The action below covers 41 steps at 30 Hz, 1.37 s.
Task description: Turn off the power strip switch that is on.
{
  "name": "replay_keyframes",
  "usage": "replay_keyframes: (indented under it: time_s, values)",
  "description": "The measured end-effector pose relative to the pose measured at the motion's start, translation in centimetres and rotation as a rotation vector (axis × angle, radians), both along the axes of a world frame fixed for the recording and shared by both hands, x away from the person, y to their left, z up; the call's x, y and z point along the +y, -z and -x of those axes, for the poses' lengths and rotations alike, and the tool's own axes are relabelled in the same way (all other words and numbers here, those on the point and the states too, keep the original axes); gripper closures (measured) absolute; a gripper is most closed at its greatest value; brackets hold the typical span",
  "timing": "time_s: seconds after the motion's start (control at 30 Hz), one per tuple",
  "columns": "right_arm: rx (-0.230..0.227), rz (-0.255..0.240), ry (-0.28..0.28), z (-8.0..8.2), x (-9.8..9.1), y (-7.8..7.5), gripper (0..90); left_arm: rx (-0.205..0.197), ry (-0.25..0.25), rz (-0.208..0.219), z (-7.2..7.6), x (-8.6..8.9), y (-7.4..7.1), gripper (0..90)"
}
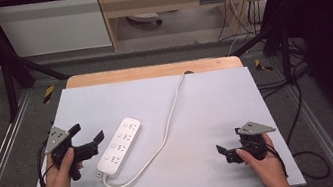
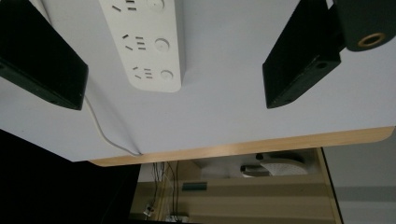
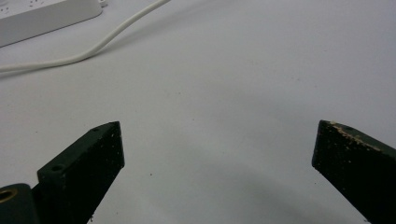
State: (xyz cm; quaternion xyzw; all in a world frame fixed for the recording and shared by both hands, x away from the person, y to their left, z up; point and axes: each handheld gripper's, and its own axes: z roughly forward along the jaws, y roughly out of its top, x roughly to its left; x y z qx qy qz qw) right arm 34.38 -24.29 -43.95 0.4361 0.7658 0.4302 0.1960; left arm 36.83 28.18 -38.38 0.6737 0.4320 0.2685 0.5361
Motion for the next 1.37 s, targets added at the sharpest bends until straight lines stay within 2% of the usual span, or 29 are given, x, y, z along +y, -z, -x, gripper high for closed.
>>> replay_keyframes:
  time_s: [0.37, 0.73, 0.83, 0.9, 1.03, 1.13, 1.23, 1.37]
  values:
    - [-0.005, 0.000, 0.002, 0.0, 0.0, 0.0, 3.0, 0.008, -0.004, 0.032, 1.6, 2.0, 0.0, 6.7]
    - [-0.015, -0.006, 0.009, 0.0, -0.1, -0.1, 2.9, 0.014, -0.030, 0.015, 2.4, 3.3, 0.7, 6.7]
    - [-0.019, -0.006, 0.008, 0.0, -0.1, -0.1, 2.9, 0.022, -0.040, -0.001, 2.7, 3.8, 1.2, 7.0]
    - [-0.017, -0.009, 0.009, 0.0, -0.2, -0.1, 3.0, 0.045, -0.040, -0.014, 2.8, 4.1, 1.6, 6.8]
    - [-0.019, -0.008, 0.010, 0.0, -0.2, 0.0, 3.2, 0.082, -0.078, -0.082, 2.9, 4.7, 2.3, 5.9]
    - [-0.022, 0.001, 0.016, -0.1, -0.3, 0.1, 3.3, 0.103, -0.088, -0.084, 2.7, 5.0, 2.7, 6.4]
    - [-0.021, 0.015, 0.032, -0.1, -0.3, 0.3, 3.5, 0.124, -0.095, -0.124, 2.4, 5.1, 3.3, 6.3]
    - [0.008, 0.047, 0.085, -0.5, -0.6, 0.8, 4.0, 0.139, -0.109, -0.134, 2.2, 5.1, 3.6, 6.9]
